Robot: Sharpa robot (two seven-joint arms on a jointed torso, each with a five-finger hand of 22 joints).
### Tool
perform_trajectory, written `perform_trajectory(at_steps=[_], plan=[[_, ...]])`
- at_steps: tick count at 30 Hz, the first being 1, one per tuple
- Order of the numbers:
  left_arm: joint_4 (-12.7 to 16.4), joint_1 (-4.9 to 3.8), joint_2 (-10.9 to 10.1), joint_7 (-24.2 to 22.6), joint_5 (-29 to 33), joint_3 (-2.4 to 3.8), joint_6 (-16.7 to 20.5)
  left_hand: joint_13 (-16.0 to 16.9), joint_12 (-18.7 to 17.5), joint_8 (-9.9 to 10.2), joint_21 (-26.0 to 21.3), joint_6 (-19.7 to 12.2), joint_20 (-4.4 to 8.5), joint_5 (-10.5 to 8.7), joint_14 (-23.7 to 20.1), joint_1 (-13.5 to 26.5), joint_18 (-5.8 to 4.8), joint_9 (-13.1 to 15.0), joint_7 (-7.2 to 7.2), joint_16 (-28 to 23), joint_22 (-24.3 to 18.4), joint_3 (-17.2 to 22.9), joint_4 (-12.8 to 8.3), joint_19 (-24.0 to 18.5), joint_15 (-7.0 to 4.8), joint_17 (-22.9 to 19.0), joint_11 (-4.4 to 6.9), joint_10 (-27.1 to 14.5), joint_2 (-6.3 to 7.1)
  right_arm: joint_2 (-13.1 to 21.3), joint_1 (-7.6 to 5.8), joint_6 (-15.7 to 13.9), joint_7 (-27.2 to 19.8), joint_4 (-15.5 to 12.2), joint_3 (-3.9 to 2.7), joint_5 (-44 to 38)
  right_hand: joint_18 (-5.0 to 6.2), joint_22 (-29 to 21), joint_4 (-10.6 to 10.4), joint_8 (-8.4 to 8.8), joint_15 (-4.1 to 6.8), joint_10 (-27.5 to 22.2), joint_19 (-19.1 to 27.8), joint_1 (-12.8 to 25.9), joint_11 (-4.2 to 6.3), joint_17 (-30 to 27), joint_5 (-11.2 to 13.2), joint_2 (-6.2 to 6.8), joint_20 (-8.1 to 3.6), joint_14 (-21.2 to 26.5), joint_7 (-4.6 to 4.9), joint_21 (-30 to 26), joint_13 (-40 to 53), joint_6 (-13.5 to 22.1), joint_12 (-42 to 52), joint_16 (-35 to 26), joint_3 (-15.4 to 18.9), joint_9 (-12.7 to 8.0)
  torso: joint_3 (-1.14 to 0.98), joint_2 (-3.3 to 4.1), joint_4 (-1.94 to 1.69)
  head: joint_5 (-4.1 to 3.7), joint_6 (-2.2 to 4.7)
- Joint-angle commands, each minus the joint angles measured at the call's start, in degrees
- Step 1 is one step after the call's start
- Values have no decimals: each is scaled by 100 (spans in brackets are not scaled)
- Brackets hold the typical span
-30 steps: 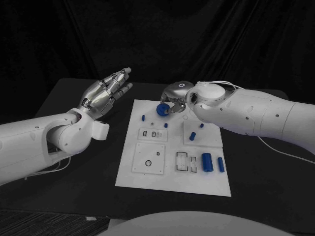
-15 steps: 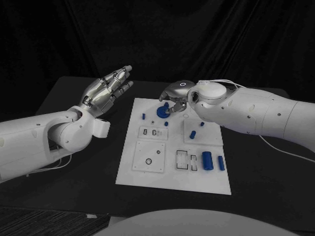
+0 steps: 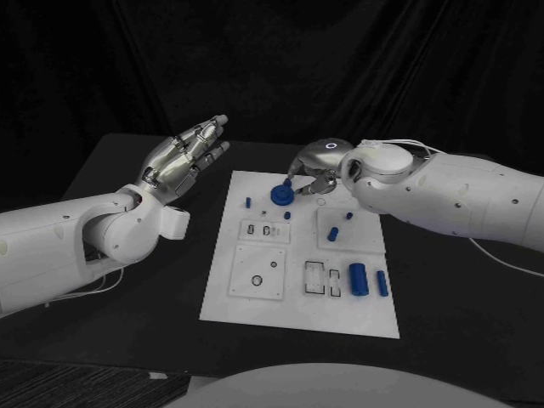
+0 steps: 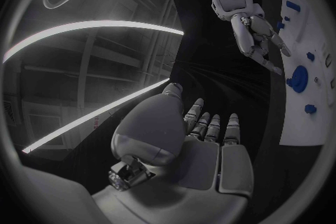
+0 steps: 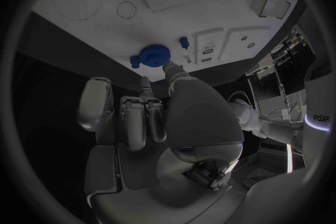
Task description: Assemble the parts on the task board
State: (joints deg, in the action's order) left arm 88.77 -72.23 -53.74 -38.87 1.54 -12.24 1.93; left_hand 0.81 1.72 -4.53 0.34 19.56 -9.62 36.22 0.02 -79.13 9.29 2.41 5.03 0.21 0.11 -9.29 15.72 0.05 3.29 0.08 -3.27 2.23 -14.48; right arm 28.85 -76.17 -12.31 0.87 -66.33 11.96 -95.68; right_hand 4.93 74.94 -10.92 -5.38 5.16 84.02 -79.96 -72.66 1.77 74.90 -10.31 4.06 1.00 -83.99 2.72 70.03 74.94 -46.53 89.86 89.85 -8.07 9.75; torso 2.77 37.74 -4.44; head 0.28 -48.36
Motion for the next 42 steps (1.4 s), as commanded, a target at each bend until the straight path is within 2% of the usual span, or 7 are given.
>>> perform_trajectory(at_steps=[1,7,17,22,28,37,42], plan=[[12,4,-6,-383,-5,6,-52,4,33,-27,-21,15,-22,36,-2,-59,83,6,13,-21,0,27,7,8,38,-8,-31,-18,17,253,-113,-412,8,-274,-9,-15,-37,397,-41,-58,43,598,-58,33,0,1510,90,39,-7,-601,20,45,1506,-127,14,15,13,12,4,0,2,16,17],[-8,4,1,-377,-5,6,-60,4,33,-27,-21,15,-22,36,-2,-59,83,6,13,-21,0,27,7,8,38,-8,-31,-18,17,1221,-305,-571,173,-1097,-8,-15,-57,464,-87,-118,46,598,-120,-12,-1,1510,230,149,-8,-601,18,129,1506,-261,14,15,42,65,3,-2,2,-28,82],[-71,18,27,-355,-6,5,-128,4,34,-27,-21,8,-22,38,-2,-63,83,6,15,-21,1,31,10,8,39,-8,-33,-20,18,2134,-230,-853,335,-1570,-5,-15,-82,541,-285,-54,27,598,-200,-92,-12,1510,268,305,6,-601,34,226,1506,-136,14,15,40,102,6,-2,2,-94,198],[-106,40,42,-344,-6,5,-161,4,34,-27,-21,8,-22,38,-2,-63,83,6,15,-21,1,31,10,8,39,-8,-33,-20,18,2315,-83,-1138,311,-1507,-3,-10,-70,528,-577,-42,39,598,-189,-140,1,1510,499,475,-1,-601,20,156,1506,-96,14,15,79,163,1,-17,18,-147,183],[-128,96,41,-334,-6,4,-194,3,34,-27,-22,7,-22,45,-2,-68,83,5,16,-21,0,36,11,7,38,-8,-34,-23,16,2388,89,-1246,261,-1344,-2,7,-67,526,-595,-17,39,598,-189,-32,10,1510,648,539,-2,-601,8,128,1506,-44,14,15,134,180,-25,-46,62,-126,121],[-146,136,42,-311,-6,5,-232,3,34,-27,-22,7,-22,45,-2,-68,83,5,16,-21,0,36,11,7,38,-8,-34,-23,16,2331,314,-1201,229,-1049,-2,12,-54,510,-589,99,67,598,-177,-8,62,1510,652,537,-18,-601,-72,65,1506,151,14,15,123,118,-52,-71,100,-82,198],[-150,149,26,-291,-6,5,-255,3,34,-27,-21,3,-22,52,-2,-76,83,5,14,-21,0,42,10,8,38,-8,-32,-25,16,2260,387,-1214,191,-904,-2,12,-45,492,-587,85,79,598,-163,-23,59,1510,625,531,-28,-601,-52,23,1506,122,14,15,114,116,-40,-63,86,-26,225]])
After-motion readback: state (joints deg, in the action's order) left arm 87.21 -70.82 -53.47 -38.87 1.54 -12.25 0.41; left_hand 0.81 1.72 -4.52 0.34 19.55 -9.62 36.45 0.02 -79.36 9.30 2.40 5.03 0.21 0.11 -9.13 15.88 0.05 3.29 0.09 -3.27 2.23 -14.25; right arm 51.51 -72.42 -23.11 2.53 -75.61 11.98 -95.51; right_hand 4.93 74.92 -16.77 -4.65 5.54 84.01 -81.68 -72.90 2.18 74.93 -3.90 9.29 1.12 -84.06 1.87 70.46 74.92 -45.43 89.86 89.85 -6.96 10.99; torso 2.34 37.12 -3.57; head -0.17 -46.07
